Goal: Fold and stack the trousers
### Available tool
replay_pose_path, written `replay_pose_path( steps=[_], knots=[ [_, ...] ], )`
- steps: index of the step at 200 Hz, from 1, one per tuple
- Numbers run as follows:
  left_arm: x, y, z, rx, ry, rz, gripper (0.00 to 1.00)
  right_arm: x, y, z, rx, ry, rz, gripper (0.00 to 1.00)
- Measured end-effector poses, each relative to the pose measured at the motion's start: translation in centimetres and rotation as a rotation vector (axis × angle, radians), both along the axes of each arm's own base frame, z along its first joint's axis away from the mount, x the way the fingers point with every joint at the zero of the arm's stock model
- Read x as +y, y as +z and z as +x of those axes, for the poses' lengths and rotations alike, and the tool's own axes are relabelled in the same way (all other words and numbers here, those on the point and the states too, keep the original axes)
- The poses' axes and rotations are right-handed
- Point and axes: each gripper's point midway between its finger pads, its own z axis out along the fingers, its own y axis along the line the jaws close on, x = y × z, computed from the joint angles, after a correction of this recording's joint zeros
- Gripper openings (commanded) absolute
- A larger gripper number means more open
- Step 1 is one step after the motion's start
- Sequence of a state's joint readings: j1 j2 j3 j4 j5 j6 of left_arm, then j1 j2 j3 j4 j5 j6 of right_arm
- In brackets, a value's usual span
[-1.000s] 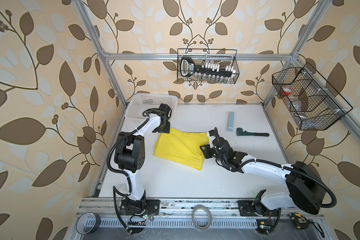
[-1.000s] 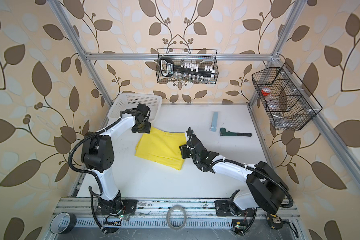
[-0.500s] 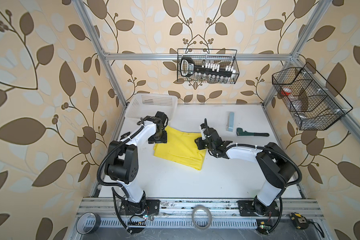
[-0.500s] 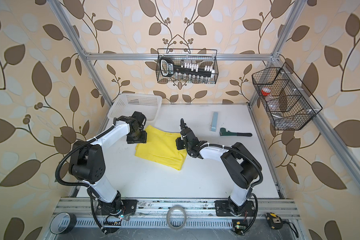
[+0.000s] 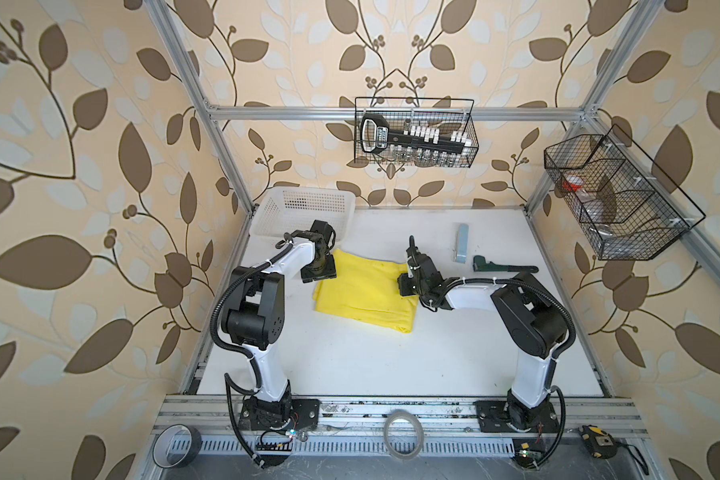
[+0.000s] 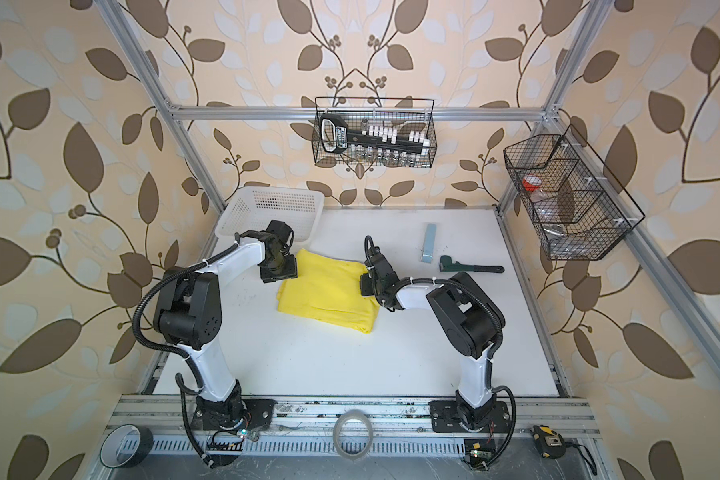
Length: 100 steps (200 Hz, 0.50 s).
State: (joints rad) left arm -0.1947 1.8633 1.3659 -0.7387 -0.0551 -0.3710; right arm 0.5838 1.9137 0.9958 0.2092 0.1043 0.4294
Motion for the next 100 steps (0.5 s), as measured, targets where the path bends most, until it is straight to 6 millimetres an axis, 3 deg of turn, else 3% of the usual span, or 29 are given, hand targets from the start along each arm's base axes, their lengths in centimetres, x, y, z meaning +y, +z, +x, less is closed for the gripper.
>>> replay_pose_path(
  steps=[64, 100],
  knots=[
    [-0.2, -2.8, 0.6, 0.042, 0.028, -0.002, 0.52, -1.0, 0.7, -0.1, 0.007, 0.004, 0.022, 0.33],
    [-0.5, -3.0, 0.6, 0.05, 0.04, -0.023, 0.46, -2.0, 2.1, -0.8, 0.008, -0.001, 0.025, 0.36]
  ],
)
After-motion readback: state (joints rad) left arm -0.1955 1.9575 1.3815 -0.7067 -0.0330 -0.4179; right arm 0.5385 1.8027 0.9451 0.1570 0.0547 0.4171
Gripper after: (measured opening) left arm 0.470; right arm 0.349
